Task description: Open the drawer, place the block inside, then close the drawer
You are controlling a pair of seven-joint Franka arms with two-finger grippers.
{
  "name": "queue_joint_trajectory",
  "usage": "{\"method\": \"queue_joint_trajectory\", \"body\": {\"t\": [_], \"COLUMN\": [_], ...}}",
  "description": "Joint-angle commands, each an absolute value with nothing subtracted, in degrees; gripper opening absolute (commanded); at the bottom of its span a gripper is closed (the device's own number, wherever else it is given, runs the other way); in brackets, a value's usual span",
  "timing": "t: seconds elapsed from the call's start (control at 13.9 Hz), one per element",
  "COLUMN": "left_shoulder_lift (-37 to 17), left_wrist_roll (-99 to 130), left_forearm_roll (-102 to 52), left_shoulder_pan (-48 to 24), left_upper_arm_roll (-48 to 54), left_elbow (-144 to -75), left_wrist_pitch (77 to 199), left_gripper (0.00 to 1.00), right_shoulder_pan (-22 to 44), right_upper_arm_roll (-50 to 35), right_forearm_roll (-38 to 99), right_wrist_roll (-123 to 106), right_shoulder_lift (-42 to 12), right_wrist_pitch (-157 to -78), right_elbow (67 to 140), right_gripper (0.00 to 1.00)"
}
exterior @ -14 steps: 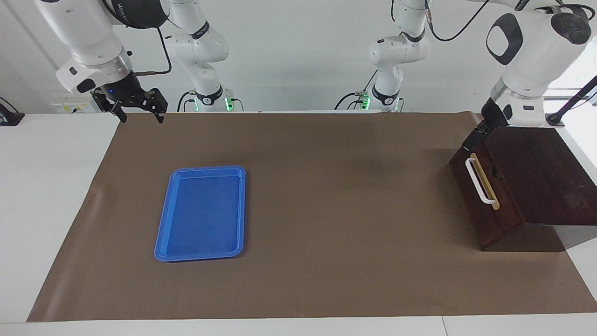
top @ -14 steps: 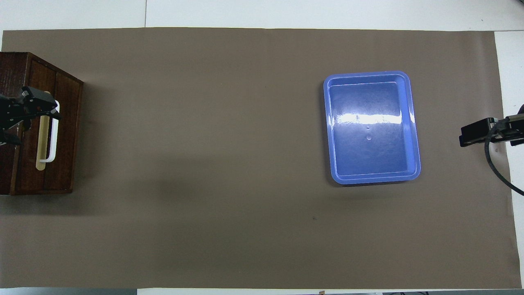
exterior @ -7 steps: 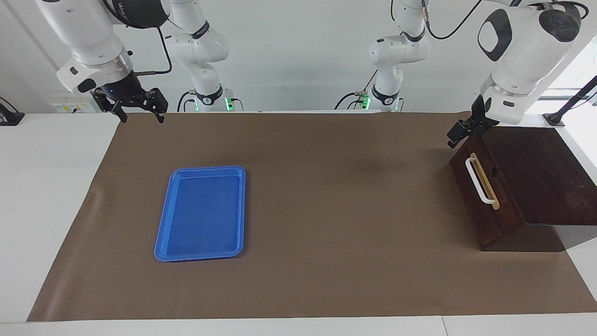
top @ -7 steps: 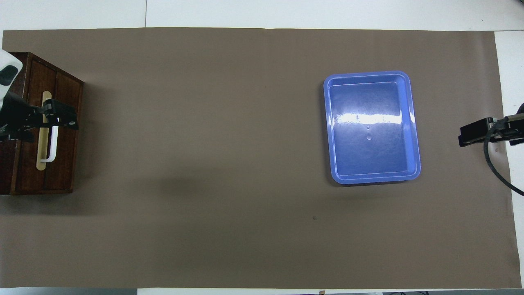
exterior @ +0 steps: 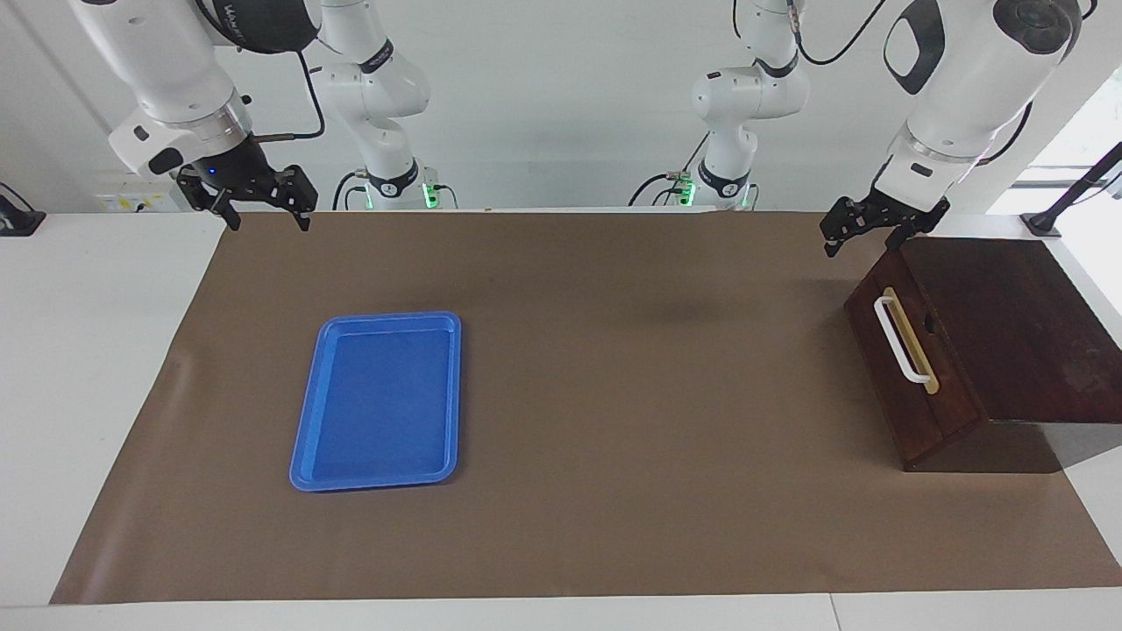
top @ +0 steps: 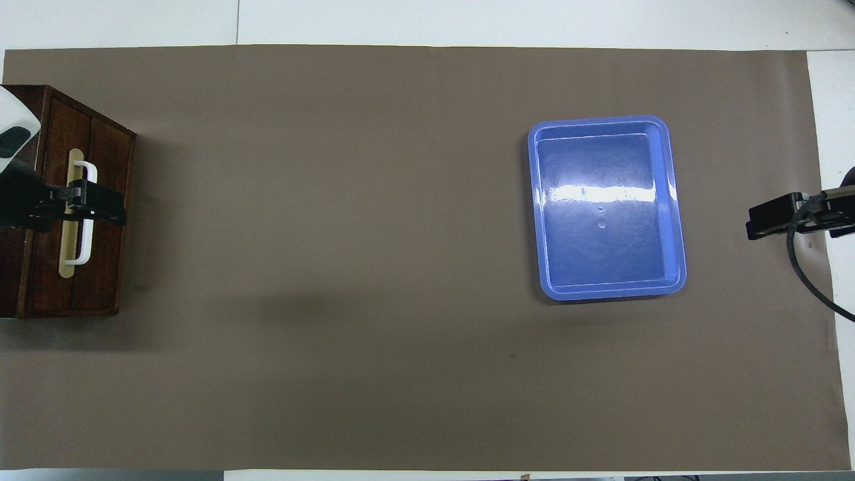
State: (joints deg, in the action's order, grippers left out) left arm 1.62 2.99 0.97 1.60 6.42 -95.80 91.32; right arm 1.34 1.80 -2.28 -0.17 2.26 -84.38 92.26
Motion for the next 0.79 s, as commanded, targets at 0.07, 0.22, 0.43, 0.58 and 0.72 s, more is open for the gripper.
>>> {"method": "queue_joint_trajectory", "body": {"t": [0.07, 0.22, 0.43, 0.58, 0.72], "left_shoulder_lift": [2.6, 2.6, 2.7, 2.8, 2.9], "left_wrist_roll": [-0.2, -0.3, -0.3, -0.4, -0.3], "left_forearm_roll": [0.7, 0.4, 0.4, 0.1, -0.1], "left_shoulder_pan": [0.5, 0.5, 0.4, 0.4, 0.4], "left_upper_arm_roll": [4.1, 4.0, 4.0, 4.0, 4.0], "left_elbow": [-96.1, -95.9, -95.8, -95.7, -95.7], "left_wrist_pitch": [91.6, 91.5, 91.1, 91.1, 91.2], "left_gripper": [1.0, 1.0, 1.0, 1.0, 1.0], "right_shoulder_pan": [0.8, 0.8, 0.8, 0.8, 0.8], "right_upper_arm_roll": [1.5, 1.5, 1.5, 1.5, 1.5], "right_forearm_roll": [-1.1, -1.1, -1.1, -1.1, -1.1], "right_wrist_roll": [-1.1, -1.1, -1.1, -1.1, -1.1], "right_shoulder_lift": [2.5, 2.5, 2.5, 2.5, 2.5], "right_wrist_pitch": [-83.9, -83.9, -84.1, -84.2, -84.2], "right_elbow": [92.2, 92.2, 92.2, 92.2, 92.2], "right_gripper": [1.0, 1.0, 1.0, 1.0, 1.0]}}
